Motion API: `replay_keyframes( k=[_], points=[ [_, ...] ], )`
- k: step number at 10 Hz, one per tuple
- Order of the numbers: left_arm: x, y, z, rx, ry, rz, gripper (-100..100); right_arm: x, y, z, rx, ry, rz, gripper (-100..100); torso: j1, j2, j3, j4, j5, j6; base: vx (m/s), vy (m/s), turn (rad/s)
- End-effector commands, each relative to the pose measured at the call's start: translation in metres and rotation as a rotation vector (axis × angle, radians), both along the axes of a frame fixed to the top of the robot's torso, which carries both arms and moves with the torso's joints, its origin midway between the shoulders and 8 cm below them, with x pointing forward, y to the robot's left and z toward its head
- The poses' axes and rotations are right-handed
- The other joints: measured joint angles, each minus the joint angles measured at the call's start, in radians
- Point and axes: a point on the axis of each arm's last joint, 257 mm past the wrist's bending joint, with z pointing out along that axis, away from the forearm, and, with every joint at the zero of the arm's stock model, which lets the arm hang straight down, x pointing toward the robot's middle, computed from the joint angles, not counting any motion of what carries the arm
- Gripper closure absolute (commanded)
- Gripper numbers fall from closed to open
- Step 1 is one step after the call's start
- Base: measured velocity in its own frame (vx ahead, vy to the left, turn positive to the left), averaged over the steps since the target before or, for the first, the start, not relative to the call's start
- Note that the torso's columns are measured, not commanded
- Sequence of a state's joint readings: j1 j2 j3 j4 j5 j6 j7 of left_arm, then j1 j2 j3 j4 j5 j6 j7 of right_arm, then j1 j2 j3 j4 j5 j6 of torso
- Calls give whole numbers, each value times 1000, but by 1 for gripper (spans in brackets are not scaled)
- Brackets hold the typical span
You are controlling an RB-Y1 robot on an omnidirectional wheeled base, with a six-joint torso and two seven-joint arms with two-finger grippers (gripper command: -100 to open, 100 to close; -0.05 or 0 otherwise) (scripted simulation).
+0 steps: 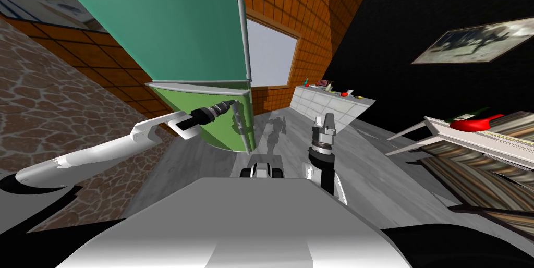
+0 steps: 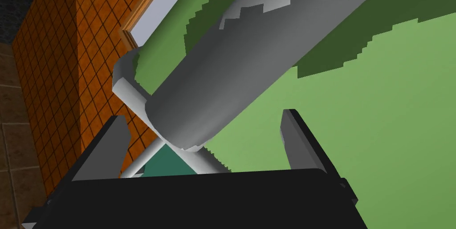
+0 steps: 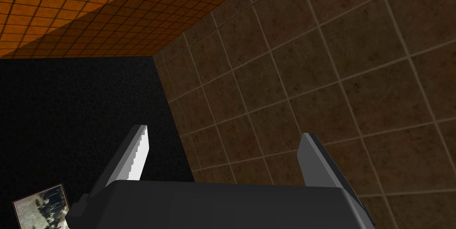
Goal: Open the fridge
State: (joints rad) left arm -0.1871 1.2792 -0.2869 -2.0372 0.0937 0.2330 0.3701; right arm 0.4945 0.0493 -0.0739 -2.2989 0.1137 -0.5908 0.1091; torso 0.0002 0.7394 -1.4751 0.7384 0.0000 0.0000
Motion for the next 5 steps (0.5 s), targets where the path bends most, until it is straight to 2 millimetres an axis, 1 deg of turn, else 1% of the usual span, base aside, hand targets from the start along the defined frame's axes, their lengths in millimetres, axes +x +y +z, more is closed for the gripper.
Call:
replay_keyframes(
  k=[1,2,3,4,5],
  points=[
    [1,1,0,1,0,3,-100,0,0,0,0,0,0,0,5,2,1,0,1,0,9,-17,-2],
    [1,1,0,1,0,3,100,0,0,0,0,0,0,0,6,2,1,1,2,0,4,-6,5],
    [-9,-16,1,5,-1,-43,100,0,0,0,0,0,0,0,3,2,1,1,1,0,-100,91,28],
    [-9,-16,1,5,-1,-43,100,0,0,0,0,0,0,0,3,6,4,0,1,1,-110,141,-11],
    [-14,-25,2,6,-2,-68,100,0,0,0,0,0,0,0,3,5,4,1,1,0,-103,143,-13]
  ],
)
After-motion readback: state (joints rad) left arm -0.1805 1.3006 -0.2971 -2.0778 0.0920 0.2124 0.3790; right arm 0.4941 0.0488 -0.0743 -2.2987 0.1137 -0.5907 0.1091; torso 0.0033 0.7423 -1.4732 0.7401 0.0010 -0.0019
